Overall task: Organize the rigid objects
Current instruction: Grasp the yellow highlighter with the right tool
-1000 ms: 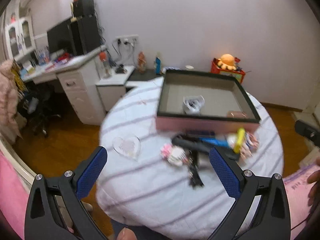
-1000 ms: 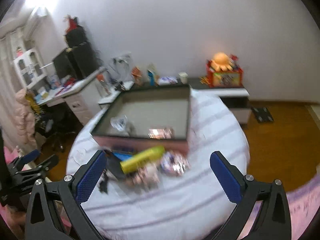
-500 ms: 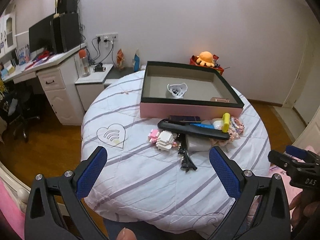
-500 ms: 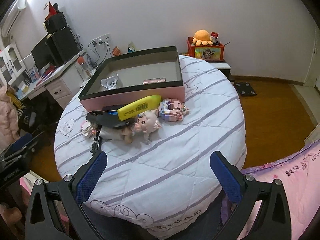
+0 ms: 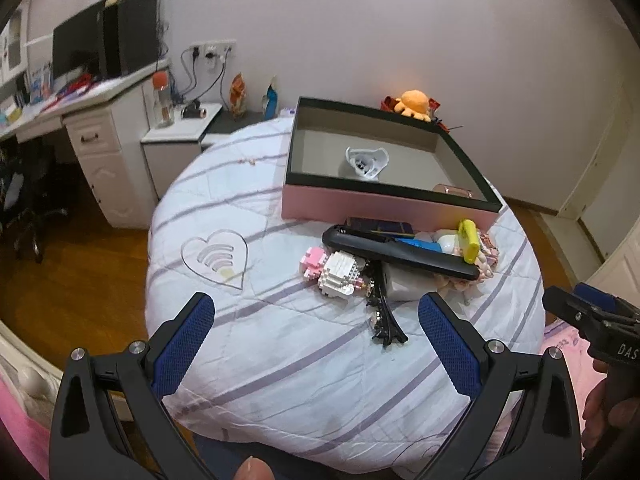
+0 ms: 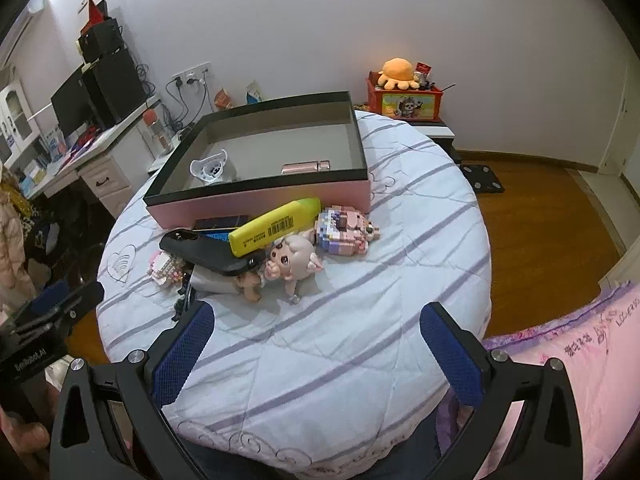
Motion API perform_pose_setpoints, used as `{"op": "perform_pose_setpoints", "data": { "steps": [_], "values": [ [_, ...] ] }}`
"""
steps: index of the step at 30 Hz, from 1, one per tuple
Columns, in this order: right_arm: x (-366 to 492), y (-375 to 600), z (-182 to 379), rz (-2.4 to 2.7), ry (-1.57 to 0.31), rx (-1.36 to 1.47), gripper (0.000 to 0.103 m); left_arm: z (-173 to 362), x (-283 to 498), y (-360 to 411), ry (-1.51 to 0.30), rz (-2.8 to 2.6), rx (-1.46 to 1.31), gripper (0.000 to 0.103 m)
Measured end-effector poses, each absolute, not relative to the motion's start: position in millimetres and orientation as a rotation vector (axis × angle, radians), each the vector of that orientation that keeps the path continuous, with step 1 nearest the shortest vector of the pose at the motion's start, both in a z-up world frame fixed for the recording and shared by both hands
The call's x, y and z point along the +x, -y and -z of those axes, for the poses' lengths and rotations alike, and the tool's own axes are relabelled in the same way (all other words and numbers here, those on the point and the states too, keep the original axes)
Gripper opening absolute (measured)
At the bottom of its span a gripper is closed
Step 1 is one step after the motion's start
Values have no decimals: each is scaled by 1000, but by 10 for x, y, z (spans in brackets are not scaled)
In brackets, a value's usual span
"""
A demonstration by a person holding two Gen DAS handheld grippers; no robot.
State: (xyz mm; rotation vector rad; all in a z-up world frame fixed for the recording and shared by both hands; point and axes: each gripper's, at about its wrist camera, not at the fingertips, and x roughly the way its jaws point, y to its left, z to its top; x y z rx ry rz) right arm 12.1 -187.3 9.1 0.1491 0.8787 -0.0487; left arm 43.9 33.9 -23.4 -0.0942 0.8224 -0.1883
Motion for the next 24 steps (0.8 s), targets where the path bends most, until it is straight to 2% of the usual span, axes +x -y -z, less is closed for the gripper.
{"op": "perform_pose_setpoints", "data": {
  "steps": [11, 12, 13, 14, 18, 21, 22, 24],
  "values": [
    [909, 1707, 30, -37, -924, 161, 102, 382, 721, -113, -847, 130, -67, 103],
    [960, 1695, 64, -34, -934, 169, 92, 405, 755, -96, -857, 130, -63, 103],
    [1016, 1680, 105, -29, -951, 174, 76, 432, 784, -88, -868, 134, -61, 103],
    [1073, 1673, 163, -20, -974, 180, 70, 452, 806, -86, -876, 136, -61, 103],
    [1176, 1650, 322, -13, -1015, 187, 65, 533, 887, -67, -902, 140, -54, 103],
    [1174, 1641, 368, -8, -1020, 171, 55, 568, 934, -63, -913, 144, -65, 103],
    [1175, 1648, 364, -7, -1015, 166, 46, 580, 948, -58, -916, 146, -67, 103],
    [1154, 1687, 349, -14, -1009, 176, 41, 600, 965, -43, -922, 149, -67, 103]
  ]
}}
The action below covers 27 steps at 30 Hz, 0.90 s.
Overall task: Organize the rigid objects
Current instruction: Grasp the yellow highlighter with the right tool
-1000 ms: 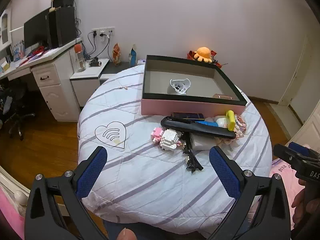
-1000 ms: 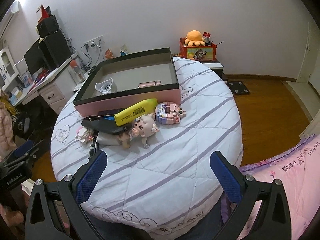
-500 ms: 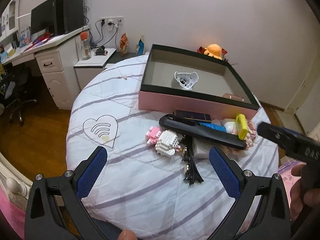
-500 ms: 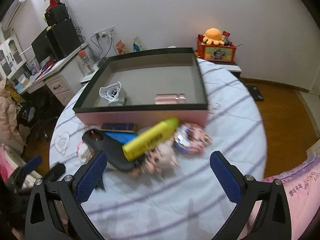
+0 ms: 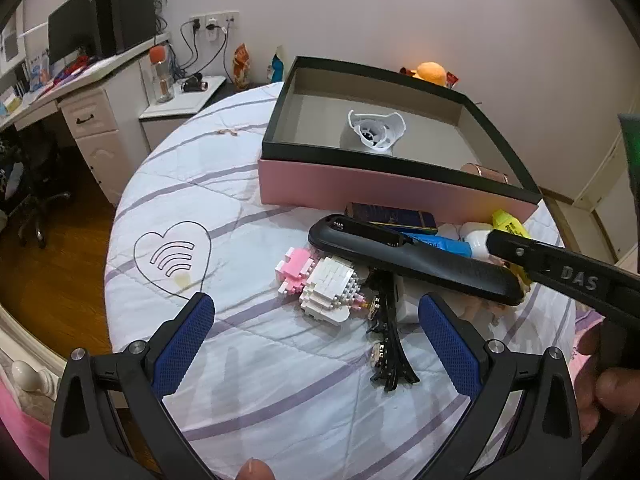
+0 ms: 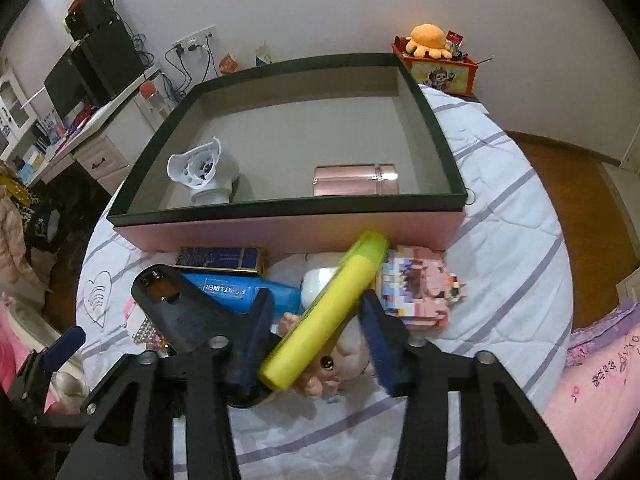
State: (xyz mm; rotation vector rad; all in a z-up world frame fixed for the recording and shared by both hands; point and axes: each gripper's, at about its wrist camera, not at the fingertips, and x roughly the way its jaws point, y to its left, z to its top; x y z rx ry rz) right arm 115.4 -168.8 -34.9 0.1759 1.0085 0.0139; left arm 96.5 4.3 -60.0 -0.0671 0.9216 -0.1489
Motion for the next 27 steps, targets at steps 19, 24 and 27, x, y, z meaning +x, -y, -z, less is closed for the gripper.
{"op": "perform_pose_setpoints", "data": {
  "steps": [19, 24, 27],
  "values": [
    [907, 1884, 127, -149, -918, 200, 14, 581, 978, 116, -948, 193, -129, 103],
    [883, 2022, 103, -134, -906, 219, 14, 537, 973, 225, -962, 221, -172, 103],
    [853, 2043, 107, -136, -902, 226, 14, 571, 952, 272, -979, 244, -182, 103]
  ]
}}
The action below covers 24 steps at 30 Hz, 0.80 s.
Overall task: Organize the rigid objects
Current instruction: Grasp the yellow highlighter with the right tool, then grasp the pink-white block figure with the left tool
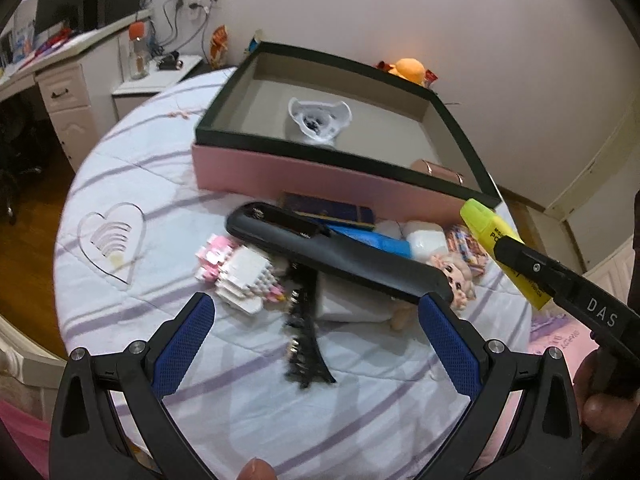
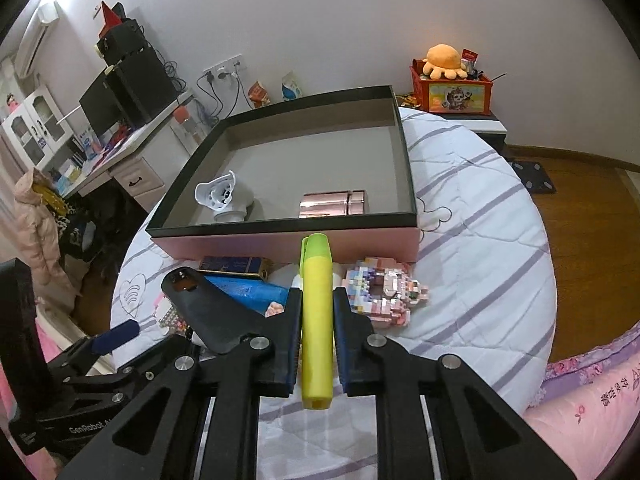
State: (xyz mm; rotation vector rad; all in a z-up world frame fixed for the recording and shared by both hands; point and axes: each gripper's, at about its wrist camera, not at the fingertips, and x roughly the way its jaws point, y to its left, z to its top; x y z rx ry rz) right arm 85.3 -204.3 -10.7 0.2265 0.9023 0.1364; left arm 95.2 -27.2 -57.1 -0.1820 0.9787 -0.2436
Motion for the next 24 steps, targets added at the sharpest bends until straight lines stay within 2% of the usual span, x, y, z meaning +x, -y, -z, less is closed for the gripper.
{"op": "perform_pose_setpoints", "data": {
  "steps": [10, 18, 24],
  "values": [
    [825, 2079, 164, -174, -907, 244, 14, 707, 873, 43, -969, 128, -66, 103],
    [821, 2064, 170, -174, -905, 241, 14, 772, 1138, -32, -929, 93, 7, 102],
    [840, 2075, 177, -155, -912, 238, 14, 968, 1319, -125, -955, 148, -16, 98]
  ]
}}
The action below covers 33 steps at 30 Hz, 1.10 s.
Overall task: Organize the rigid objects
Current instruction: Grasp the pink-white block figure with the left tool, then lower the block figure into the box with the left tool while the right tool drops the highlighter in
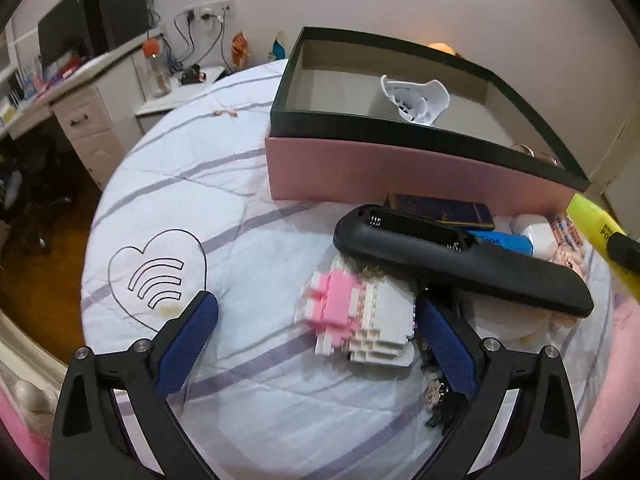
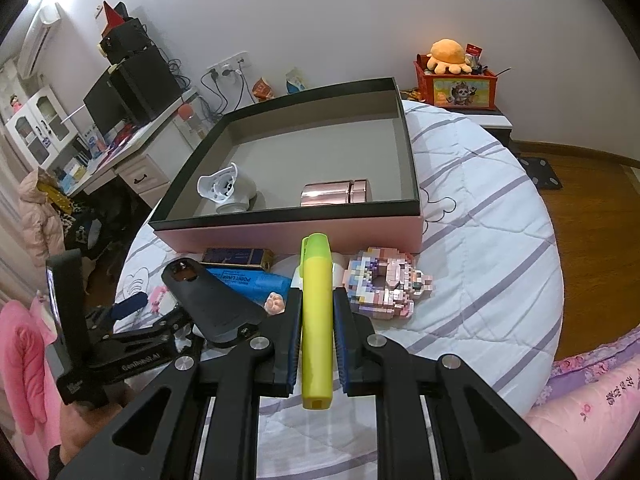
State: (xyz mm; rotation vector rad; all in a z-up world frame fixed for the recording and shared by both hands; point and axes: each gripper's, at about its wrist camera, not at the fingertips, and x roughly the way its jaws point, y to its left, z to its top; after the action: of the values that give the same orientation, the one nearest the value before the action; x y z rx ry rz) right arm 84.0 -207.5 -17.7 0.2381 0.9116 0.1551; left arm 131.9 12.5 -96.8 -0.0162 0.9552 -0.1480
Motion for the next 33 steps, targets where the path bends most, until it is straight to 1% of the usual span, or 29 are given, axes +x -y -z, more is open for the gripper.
{"op": "perform_pose_setpoints", "data": {
  "steps": [1, 2, 4, 5, 6, 8, 14, 18, 25, 33],
  "values": [
    [840, 2069, 174, -152, -912, 238, 14, 973, 1320, -139, -951, 151, -10, 95],
    [846, 2066, 169, -149, -913, 238, 14, 984, 1321, -143, -949, 142, 5, 88],
    [857, 2058, 170, -148, -915, 236, 14, 986, 1314, -139, -931, 151, 22, 83],
    [864, 2045, 171, -149, -916, 235, 14, 979, 1306, -144, -924, 158, 18, 75],
    [869, 2027, 169, -150, -918, 233, 14, 970, 1293, -145, -917, 163, 15, 64],
    [872, 2000, 165, -155, -920, 228, 14, 948, 1247, -149, -913, 186, -3, 49],
    [892, 1954, 133, -164, -918, 218, 14, 899, 1150, -288, -913, 209, -93, 49],
    [889, 1949, 119, -169, -914, 217, 14, 784, 1079, -350, -901, 201, -102, 49],
    [952, 1914, -34, -197, -885, 202, 14, 315, 1106, -375, -830, 196, -72, 49],
    [1352, 1896, -452, -200, -799, 140, 14, -228, 1622, -89, -737, 255, -17, 49]
  ]
}}
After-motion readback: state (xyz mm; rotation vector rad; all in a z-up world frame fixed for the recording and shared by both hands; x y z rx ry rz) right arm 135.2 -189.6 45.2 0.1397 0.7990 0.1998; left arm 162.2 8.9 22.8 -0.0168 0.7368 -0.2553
